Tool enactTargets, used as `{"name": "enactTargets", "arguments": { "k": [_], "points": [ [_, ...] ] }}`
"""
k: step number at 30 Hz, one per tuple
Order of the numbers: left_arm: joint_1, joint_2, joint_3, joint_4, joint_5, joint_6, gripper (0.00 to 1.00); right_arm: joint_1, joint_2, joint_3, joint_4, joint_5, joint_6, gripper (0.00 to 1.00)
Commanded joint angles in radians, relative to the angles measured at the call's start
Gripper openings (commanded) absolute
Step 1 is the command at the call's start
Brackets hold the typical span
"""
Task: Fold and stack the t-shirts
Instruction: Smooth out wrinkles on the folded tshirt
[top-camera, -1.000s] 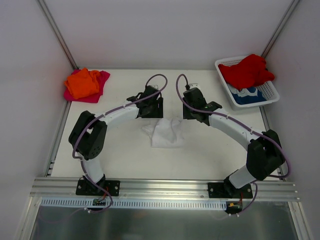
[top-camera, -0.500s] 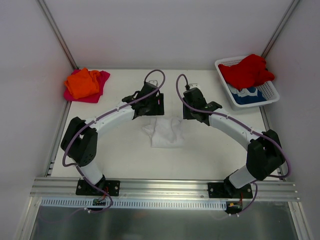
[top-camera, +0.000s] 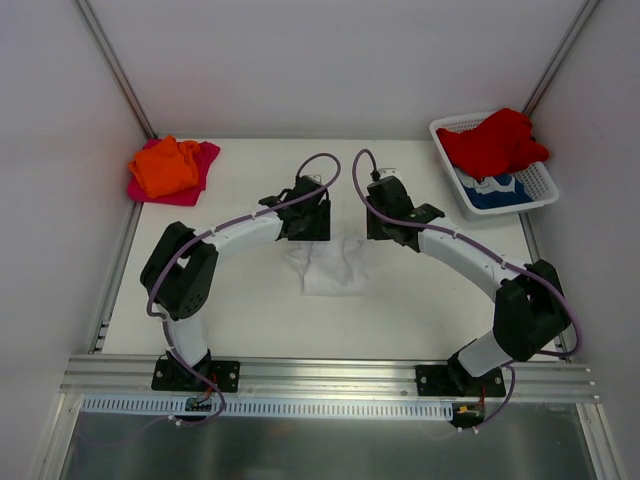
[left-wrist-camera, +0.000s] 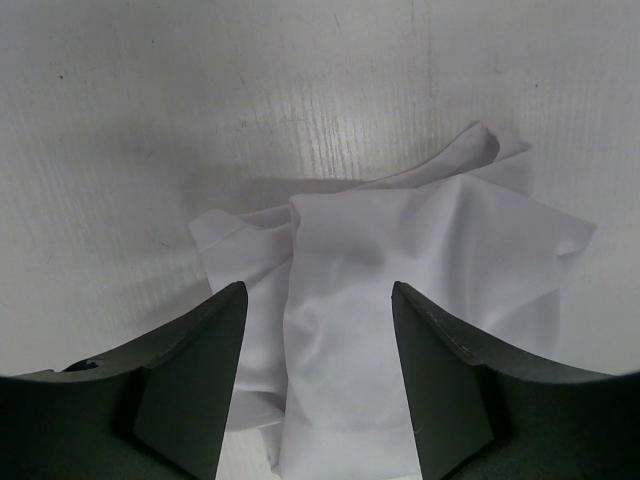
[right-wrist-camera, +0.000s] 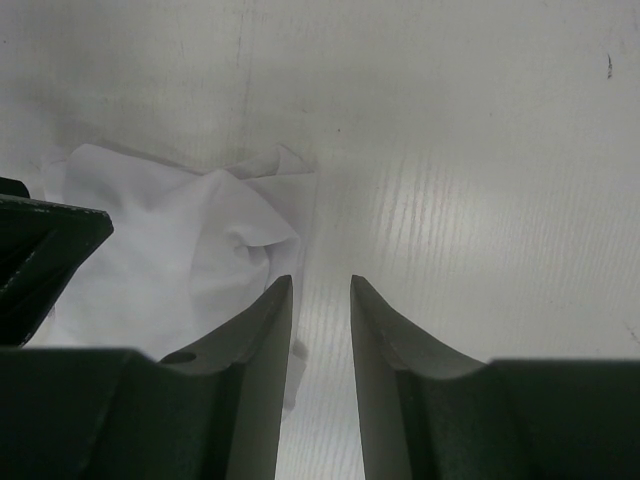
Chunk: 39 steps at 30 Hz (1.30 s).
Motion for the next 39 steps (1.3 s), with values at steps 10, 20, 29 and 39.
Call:
{"name": "enactTargets", "arguments": {
  "k": [10, 20, 29, 39],
  "points": [
    [-0.010, 0.046, 0.035, 0.000, 0.004, -0.010, 0.40, -0.006, -0.060, -0.003, 0.006, -0.006, 0.005, 0.32],
    [-0.010, 0.048, 0.044, -0.002, -0.001, -0.005, 0.00, -0.006, -0.063, -0.014, 0.012, -0.016, 0.008, 0.31],
    [-0.011, -0.035, -0.011, -0.002, -0.035, -0.010, 0.00, -0.005, -0.059, -0.020, 0.019, -0.019, 0.009, 0.29],
    [-0.019, -0.268, -0.141, -0.011, -0.125, -0.041, 0.00, -0.003, -0.044, -0.020, 0.038, -0.039, 0.017, 0.28]
  ]
}}
